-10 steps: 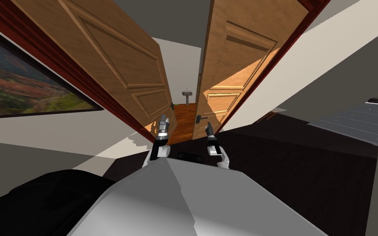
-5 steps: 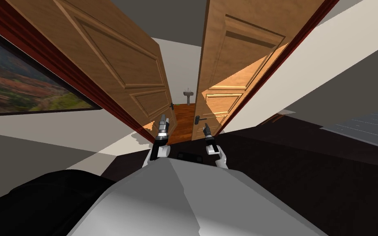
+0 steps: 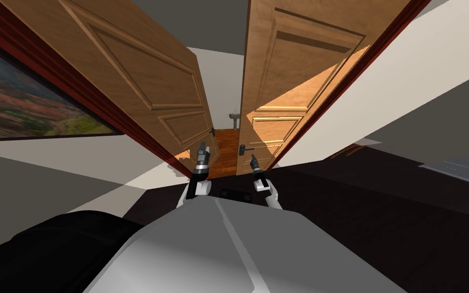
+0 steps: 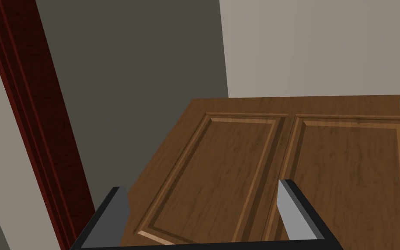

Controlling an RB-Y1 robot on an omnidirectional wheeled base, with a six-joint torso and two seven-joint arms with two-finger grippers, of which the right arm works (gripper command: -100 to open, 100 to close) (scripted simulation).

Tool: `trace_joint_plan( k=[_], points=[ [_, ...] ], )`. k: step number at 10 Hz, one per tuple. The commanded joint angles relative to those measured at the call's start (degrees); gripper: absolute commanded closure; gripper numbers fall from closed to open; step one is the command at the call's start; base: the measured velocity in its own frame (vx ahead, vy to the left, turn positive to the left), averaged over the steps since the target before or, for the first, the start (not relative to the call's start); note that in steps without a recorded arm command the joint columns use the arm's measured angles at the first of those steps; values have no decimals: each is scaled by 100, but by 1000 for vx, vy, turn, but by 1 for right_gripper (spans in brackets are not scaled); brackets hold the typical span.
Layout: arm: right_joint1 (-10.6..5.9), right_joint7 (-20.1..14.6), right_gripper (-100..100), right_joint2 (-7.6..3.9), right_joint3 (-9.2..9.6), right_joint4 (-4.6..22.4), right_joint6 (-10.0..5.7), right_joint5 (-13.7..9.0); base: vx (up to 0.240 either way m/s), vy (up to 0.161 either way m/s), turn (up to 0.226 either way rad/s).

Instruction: Push the door open

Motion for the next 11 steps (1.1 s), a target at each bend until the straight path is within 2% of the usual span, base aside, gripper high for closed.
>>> trace_joint_plan(
  k=[1, 2, 3, 11],
  points=[
    [-91, -21, -100, -2, 55, 186, 31, -9, 38, -96, 76],
    [-149, -36, -100, -6, 94, 302, 58, -16, 40, -103, 73],
    [-111, -20, -100, 0, 70, 222, 41, -10, 18, -47, 18],
    [-319, 40, -100, 121, -95, 614, -92, -29, 179, 41, 27]
  ],
)
